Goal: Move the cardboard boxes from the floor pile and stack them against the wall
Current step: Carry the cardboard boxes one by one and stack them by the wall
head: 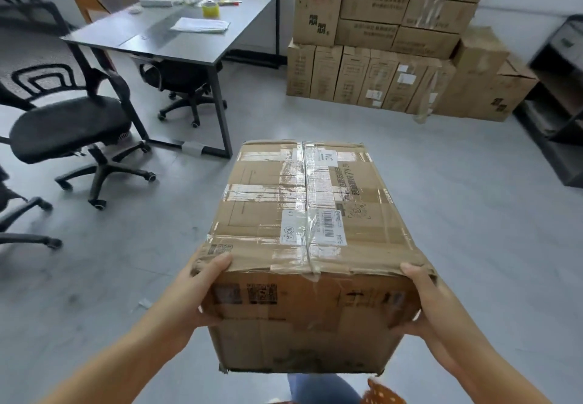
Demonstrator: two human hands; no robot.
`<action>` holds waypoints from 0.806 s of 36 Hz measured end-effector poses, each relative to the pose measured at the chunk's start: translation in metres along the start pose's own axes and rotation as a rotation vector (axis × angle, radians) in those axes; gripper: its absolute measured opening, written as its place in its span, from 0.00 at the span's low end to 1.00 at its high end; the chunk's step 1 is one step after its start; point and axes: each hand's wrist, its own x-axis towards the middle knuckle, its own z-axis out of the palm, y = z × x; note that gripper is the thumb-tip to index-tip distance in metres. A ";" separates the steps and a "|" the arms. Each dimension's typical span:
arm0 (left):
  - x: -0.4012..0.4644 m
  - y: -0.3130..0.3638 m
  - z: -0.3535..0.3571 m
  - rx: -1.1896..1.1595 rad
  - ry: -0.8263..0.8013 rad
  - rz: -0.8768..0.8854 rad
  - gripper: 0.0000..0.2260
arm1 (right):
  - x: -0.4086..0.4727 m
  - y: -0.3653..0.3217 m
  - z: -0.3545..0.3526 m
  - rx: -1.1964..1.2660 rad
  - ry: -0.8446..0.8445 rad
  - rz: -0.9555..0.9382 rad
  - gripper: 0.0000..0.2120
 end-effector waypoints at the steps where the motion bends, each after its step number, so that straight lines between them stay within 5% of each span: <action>1: 0.011 0.006 0.000 0.003 0.006 -0.002 0.14 | 0.010 -0.006 0.006 -0.005 -0.005 -0.003 0.11; 29: 0.387 0.260 0.061 0.010 0.058 0.046 0.12 | 0.387 -0.243 0.149 -0.013 -0.083 -0.084 0.11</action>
